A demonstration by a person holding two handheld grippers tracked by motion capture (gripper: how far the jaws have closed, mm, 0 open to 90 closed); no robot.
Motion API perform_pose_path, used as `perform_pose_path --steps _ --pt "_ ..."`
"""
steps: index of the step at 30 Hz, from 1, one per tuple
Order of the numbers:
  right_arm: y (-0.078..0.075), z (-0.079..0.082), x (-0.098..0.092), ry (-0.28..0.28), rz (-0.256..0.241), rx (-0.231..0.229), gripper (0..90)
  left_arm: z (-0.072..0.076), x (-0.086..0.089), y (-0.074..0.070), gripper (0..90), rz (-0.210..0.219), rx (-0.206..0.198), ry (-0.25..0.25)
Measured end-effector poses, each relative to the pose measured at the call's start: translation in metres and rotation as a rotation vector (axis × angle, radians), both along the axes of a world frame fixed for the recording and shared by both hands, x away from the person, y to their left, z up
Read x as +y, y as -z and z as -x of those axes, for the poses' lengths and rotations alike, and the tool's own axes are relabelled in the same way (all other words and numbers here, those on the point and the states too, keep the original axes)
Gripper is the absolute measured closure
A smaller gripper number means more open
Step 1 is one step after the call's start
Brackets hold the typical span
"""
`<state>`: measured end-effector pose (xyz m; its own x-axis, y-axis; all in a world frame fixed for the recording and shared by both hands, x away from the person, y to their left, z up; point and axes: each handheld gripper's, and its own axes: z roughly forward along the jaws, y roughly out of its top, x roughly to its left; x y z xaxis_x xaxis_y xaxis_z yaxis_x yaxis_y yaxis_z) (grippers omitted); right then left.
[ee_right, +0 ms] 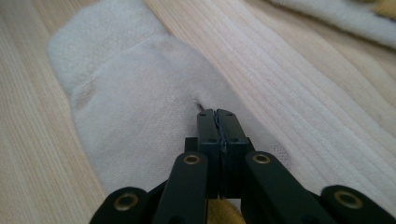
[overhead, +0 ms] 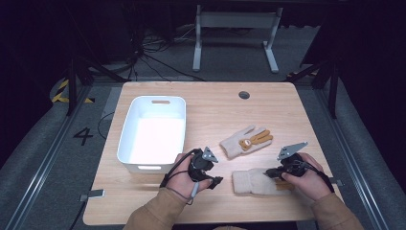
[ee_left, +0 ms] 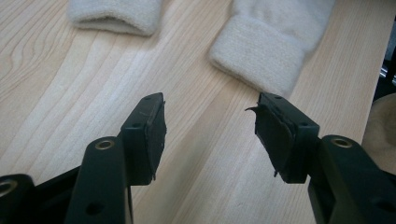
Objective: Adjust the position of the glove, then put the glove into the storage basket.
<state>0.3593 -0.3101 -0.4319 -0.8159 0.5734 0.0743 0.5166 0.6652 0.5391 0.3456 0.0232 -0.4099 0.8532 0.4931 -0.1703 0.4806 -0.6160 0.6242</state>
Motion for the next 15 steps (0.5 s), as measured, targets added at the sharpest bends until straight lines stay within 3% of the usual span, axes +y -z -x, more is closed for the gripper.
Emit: perform_pose_path --steps 3,8,15 --pt "-0.005 0.0 -0.003 0.008 -0.022 -0.026 89.9 -0.002 0.0 -0.002 43.4 0.022 0.01 -0.007" --pt "-0.01 0.001 -0.009 0.025 -0.036 -0.049 89.4 -0.003 -0.002 -0.006 43.3 0.036 -0.036 -0.011" --pt "-0.013 0.0 -0.009 0.031 -0.048 -0.064 86.3 -0.005 0.0 -0.006 40.2 -0.001 -0.063 -0.044"
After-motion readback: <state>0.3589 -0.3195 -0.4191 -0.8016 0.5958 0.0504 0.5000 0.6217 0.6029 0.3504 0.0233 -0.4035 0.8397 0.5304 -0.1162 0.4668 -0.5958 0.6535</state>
